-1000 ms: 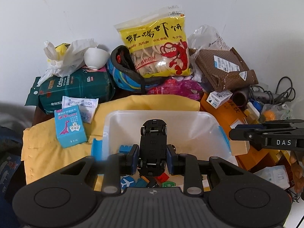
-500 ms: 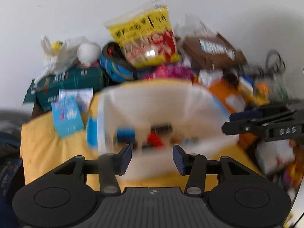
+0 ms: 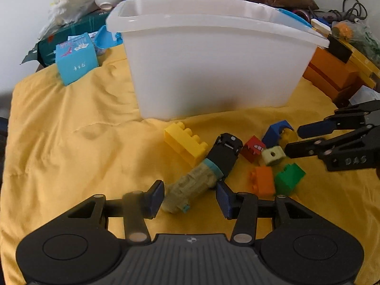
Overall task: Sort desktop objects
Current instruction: 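Grasp the yellow brick with the right tool while the left tool grasps the green dinosaur, then drop the yellow brick into the bin with the right tool while the left tool drops the dinosaur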
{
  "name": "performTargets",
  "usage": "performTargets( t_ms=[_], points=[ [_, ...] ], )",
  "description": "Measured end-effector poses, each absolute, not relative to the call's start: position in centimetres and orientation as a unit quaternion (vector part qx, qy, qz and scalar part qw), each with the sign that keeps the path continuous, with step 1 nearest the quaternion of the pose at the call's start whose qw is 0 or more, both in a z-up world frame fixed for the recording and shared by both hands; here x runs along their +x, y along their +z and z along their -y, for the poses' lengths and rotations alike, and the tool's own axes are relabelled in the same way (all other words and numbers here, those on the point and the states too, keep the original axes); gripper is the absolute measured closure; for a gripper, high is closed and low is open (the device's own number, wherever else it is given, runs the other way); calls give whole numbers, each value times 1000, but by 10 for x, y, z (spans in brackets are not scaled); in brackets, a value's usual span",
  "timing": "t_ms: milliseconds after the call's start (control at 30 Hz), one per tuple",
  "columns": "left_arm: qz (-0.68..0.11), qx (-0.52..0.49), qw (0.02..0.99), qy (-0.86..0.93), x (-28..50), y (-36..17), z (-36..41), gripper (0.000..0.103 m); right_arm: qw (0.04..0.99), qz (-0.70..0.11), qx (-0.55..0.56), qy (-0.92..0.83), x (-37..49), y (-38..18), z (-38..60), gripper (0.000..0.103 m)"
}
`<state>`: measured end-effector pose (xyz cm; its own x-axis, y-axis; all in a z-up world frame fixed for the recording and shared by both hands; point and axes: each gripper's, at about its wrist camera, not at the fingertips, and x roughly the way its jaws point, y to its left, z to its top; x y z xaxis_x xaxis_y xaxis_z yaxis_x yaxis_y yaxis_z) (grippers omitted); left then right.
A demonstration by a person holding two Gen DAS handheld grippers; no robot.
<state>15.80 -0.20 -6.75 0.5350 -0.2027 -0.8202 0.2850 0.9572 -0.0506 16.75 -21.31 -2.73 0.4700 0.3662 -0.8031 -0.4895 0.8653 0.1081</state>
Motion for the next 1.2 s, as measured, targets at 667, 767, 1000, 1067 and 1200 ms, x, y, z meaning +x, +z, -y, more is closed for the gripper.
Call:
performTargets(
  t_ms=[667, 767, 1000, 1067, 1200],
  points=[
    [-445, 6, 878, -177, 125, -37, -10, 81, 856, -439, -25, 272, 138, 9, 264, 68],
    [-476, 28, 862, -175, 128, -53, -5, 75, 855, -441, -25, 271, 136, 9, 267, 68],
    [-484, 41, 857, -170, 127, -72, 5, 77, 852, -449, -21, 269, 123, 6, 266, 68],
    [-476, 43, 859, -183, 123, -67, 7, 77, 854, -446, -16, 267, 122, 9, 268, 68],
    [-455, 24, 871, -181, 122, -40, 4, 78, 860, -434, -2, 266, 128, 25, 272, 68]
  ],
)
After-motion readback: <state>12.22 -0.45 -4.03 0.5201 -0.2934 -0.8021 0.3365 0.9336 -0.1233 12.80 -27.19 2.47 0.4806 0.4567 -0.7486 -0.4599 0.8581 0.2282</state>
